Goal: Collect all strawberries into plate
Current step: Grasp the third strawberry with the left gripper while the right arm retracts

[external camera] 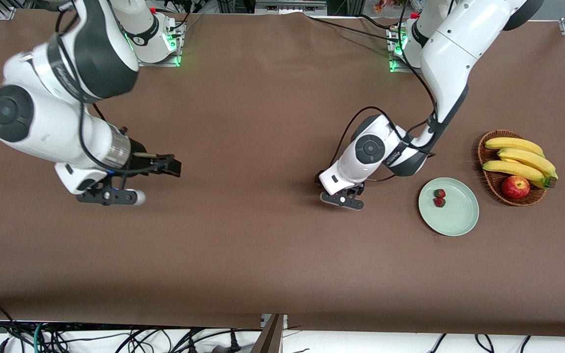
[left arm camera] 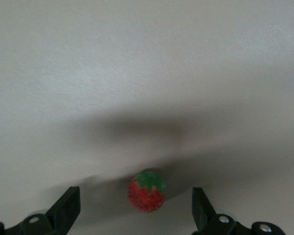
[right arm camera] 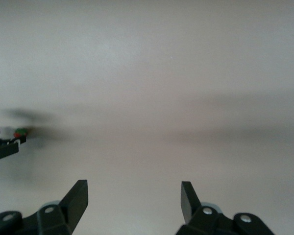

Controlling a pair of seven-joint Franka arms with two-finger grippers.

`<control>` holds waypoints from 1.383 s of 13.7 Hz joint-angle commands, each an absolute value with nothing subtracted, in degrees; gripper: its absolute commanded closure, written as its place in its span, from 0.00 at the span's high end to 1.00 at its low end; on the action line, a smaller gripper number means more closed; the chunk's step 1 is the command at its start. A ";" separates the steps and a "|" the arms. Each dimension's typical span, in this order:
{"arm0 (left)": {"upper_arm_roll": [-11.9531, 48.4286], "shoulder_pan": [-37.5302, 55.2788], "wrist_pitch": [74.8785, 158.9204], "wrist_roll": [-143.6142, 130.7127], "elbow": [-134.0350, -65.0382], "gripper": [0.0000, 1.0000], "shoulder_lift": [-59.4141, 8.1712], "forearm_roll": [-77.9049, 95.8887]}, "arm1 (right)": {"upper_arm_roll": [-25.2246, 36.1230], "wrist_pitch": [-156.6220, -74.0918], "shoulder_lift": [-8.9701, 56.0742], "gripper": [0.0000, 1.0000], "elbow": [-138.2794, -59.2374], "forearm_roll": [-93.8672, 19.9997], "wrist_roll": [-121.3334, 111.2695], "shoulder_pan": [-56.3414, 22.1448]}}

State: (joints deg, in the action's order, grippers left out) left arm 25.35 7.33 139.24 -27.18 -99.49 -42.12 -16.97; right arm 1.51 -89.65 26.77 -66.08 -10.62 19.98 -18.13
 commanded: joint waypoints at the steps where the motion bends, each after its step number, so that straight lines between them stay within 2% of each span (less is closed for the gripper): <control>1: 24.70 8.09 139.83 -29.00 -99.58 0.93 -42.27 -18.81 | 2.90 -87.72 22.16 0.87 -69.51 -10.37 17.85 -18.19; 2: 24.70 8.00 139.83 -29.00 -99.58 0.67 -42.28 -18.90 | 3.16 -87.71 20.06 0.90 -71.52 -10.28 17.49 -18.19; 3: 24.70 7.91 139.83 -29.00 -99.67 0.46 -42.28 -19.33 | 3.95 -87.63 17.86 0.95 -73.28 -10.20 17.32 -18.19; 4: 24.70 7.91 139.75 -29.00 -99.75 0.32 -42.28 -19.60 | 4.56 -87.45 16.28 0.99 -74.69 -10.20 16.27 -18.19; 6: 24.70 7.65 139.75 -28.83 -100.02 0.14 -42.28 -19.77 | 5.97 -85.88 13.81 0.99 -76.37 -9.93 14.77 -18.19; 10: 24.70 6.86 138.44 -28.22 -100.37 0.09 -41.49 -19.78 | 7.64 -83.85 10.21 0.99 -78.57 -7.56 11.79 -18.19; 13: 24.87 5.28 127.22 -24.37 -99.32 0.08 -36.84 -19.95 | 8.79 -84.37 3.02 0.99 -86.97 -5.28 11.08 -18.19; 16: 25.31 -0.95 118.59 -9.73 -99.23 0.09 -32.44 -19.43 | 8.79 -88.32 -4.46 0.99 -96.39 -2.90 10.11 -18.19; 19: 25.31 -8.33 116.19 9.60 -98.53 0.12 -31.38 -18.99 | 9.05 -88.50 -4.66 0.99 -96.24 -2.29 8.97 -18.19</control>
State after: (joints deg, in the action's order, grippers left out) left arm 24.67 -3.96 117.31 -1.16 -97.92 -32.39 -18.23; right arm 9.07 -86.84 -2.77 -93.68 -3.37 10.37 -18.10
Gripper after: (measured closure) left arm 0.674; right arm 0.004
